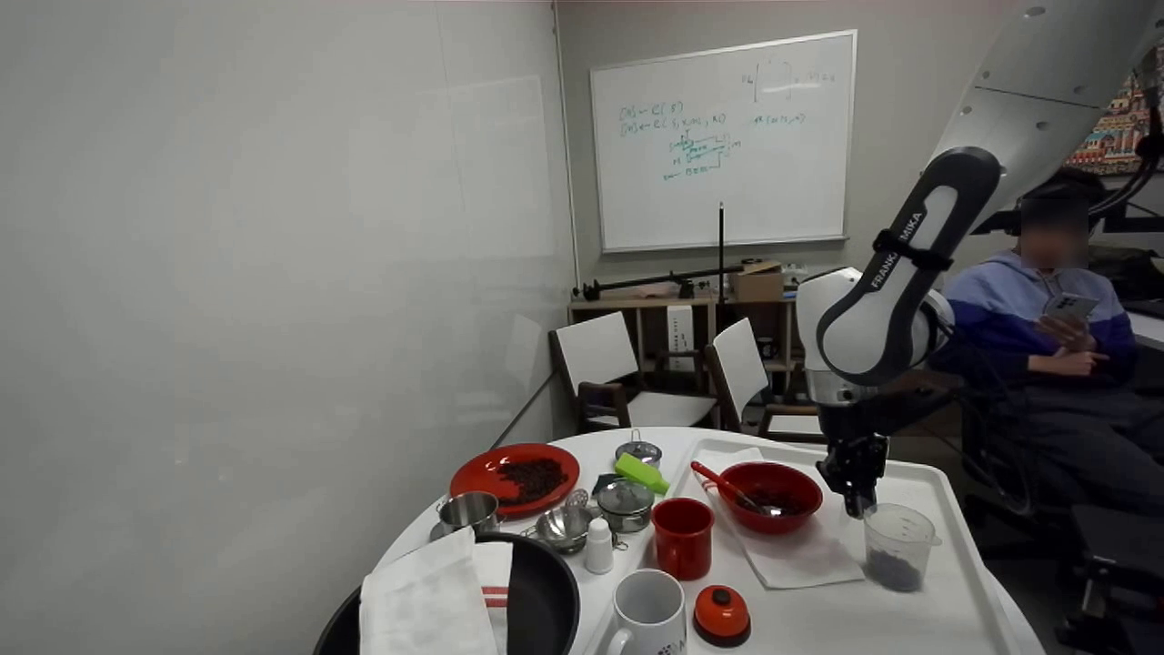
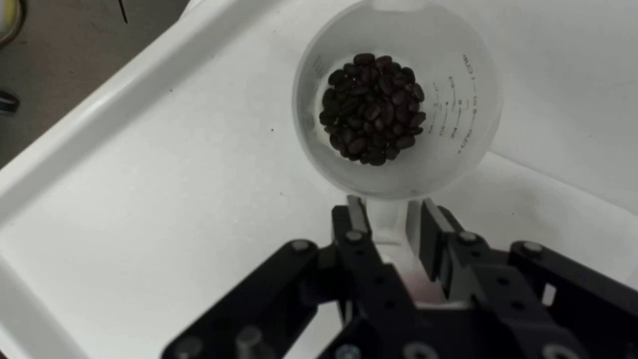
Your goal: Move the cup slightly to the right
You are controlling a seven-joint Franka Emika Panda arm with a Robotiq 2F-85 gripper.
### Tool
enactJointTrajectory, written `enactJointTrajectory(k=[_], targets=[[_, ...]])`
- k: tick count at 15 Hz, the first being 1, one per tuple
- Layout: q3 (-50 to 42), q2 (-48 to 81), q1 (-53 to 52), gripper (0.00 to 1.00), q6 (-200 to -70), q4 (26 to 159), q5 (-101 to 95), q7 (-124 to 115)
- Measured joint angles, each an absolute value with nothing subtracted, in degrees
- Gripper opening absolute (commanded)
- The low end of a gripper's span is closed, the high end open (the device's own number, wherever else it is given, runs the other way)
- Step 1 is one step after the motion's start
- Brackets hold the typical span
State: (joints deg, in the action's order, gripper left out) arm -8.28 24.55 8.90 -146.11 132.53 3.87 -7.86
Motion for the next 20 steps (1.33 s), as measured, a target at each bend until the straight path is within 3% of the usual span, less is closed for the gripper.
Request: enactJointTrajectory(k=[1, 3, 8, 9, 20], targets=[[-8.3, 24.6, 8.9, 0.53, -146.1, 132.5, 3.9, -7.9], [-8.3, 24.6, 9.0, 0.6, -146.1, 132.5, 4.3, -7.9], [-8.3, 25.7, 9.4, 0.96, -146.1, 132.2, 5.3, -7.9], [-8.3, 25.8, 9.4, 1.0, -146.1, 132.1, 5.4, -7.9], [-6.3, 14.2, 7.8, 1.0, -143.4, 133.5, 4.3, -3.5]])
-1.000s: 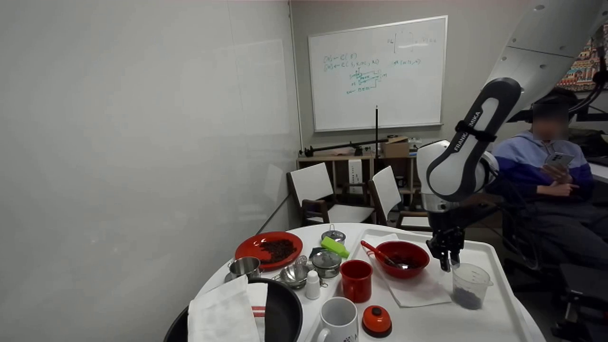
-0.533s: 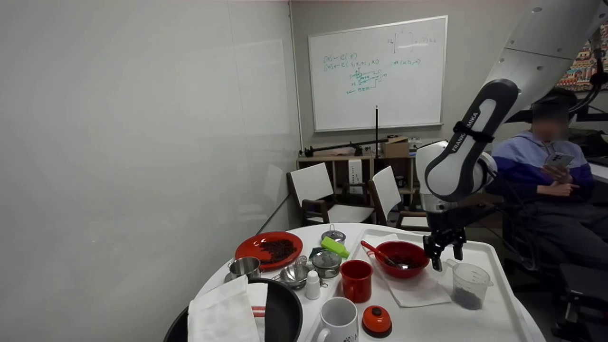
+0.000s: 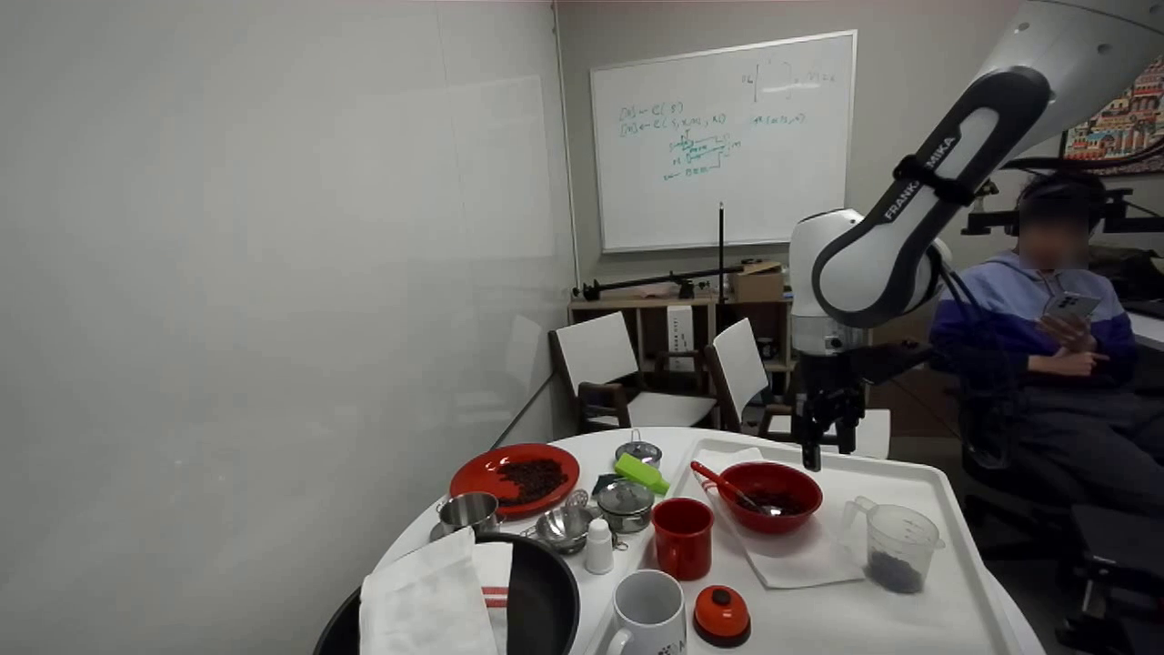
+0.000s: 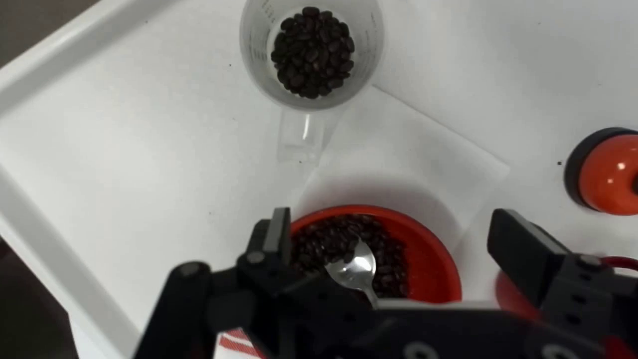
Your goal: Move the cup slightly to the right
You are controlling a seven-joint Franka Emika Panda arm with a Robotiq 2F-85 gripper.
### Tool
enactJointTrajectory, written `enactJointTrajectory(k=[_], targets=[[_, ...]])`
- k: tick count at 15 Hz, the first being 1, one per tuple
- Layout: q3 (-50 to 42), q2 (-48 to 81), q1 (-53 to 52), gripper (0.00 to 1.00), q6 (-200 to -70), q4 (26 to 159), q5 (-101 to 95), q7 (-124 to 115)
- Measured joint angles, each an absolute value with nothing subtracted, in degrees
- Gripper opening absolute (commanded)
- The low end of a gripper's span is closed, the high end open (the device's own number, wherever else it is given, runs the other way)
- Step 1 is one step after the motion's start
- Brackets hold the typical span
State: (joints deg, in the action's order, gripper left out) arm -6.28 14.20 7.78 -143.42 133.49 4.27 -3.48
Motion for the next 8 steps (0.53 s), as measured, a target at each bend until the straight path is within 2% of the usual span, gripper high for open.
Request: enactJointTrajectory(k=[8], targets=[[-1.0, 6.3, 2.7, 1.0, -141.1, 134.6, 2.2, 2.4]])
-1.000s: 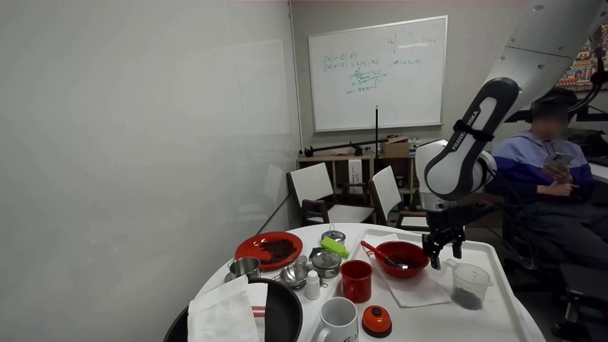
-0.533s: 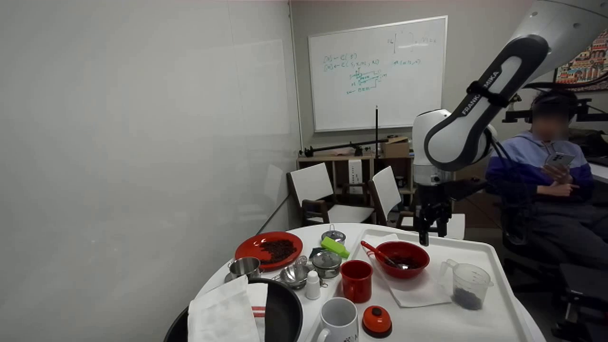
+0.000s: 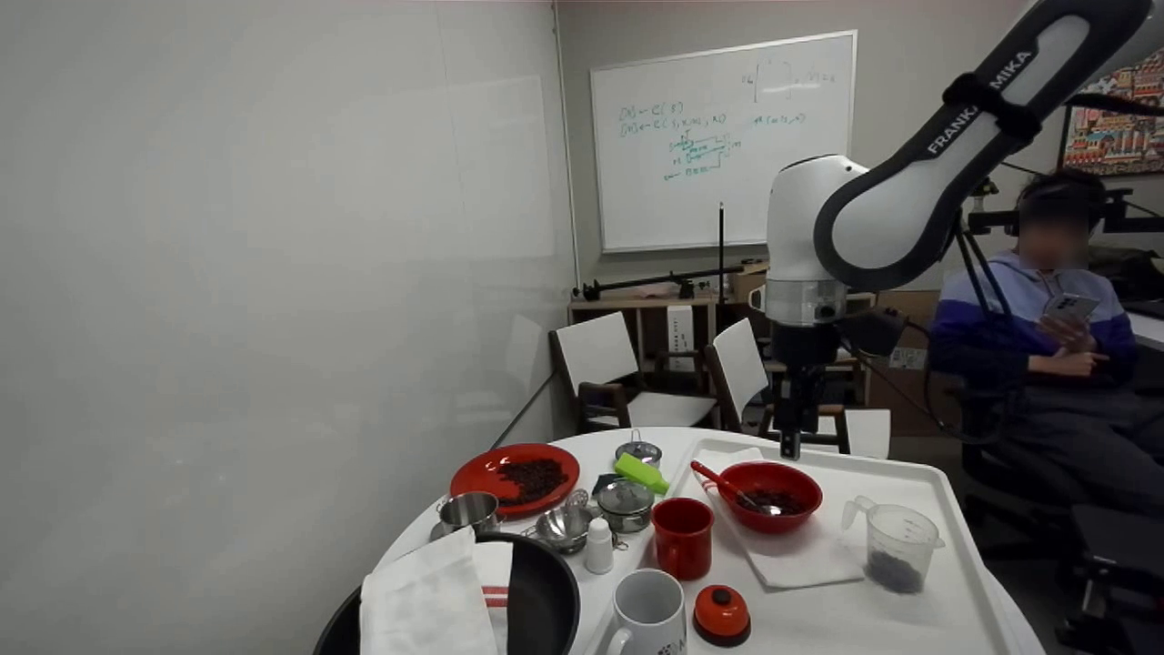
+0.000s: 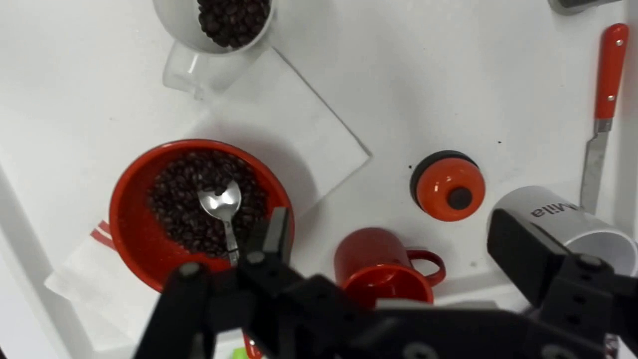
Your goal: Move the cup slightly to the right
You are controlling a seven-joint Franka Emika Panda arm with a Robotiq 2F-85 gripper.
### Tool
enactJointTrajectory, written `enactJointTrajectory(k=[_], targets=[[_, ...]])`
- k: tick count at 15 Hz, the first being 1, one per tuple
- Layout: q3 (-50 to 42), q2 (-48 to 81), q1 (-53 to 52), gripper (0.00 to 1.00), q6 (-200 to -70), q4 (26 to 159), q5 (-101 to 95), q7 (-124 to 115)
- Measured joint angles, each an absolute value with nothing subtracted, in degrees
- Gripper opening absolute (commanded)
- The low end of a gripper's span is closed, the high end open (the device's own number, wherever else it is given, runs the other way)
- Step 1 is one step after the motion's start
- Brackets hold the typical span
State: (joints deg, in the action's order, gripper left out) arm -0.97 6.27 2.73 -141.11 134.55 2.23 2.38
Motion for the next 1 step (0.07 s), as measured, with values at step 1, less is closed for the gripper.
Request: enactJointTrajectory(k=[1], targets=[[-0.7, 5.9, 2.4, 1.0, -141.1, 134.6, 2.2, 2.4]])
